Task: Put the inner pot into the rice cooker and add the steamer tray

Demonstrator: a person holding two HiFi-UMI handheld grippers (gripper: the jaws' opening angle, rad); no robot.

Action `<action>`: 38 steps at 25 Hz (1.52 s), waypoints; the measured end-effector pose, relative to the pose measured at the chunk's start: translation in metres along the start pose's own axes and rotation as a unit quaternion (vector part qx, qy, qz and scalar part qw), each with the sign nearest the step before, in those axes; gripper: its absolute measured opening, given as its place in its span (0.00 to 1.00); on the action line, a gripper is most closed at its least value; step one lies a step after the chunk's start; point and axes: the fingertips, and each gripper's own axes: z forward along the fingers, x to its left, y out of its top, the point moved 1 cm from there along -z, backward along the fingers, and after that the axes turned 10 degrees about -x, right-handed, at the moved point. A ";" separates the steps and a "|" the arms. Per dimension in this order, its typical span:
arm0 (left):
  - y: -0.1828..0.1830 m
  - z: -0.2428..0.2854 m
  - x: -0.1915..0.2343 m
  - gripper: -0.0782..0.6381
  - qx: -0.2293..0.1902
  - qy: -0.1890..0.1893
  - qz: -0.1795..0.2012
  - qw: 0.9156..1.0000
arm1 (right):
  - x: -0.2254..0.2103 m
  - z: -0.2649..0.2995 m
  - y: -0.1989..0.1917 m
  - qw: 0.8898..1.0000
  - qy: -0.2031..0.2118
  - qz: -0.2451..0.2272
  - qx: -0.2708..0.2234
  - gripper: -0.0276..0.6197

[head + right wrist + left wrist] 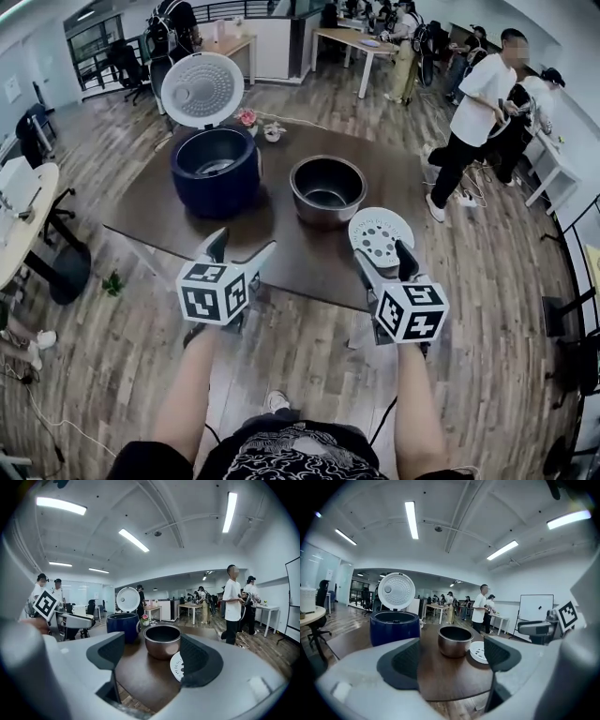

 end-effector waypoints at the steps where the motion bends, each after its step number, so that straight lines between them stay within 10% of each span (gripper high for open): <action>1: 0.002 0.004 0.004 0.70 -0.001 -0.003 0.000 1.000 | 0.001 0.005 0.000 1.000 -0.003 0.000 0.001 0.59; 38: -0.010 0.267 0.052 0.70 0.051 -0.013 -0.020 0.998 | -0.140 0.237 -0.021 0.997 0.017 0.038 0.059 0.58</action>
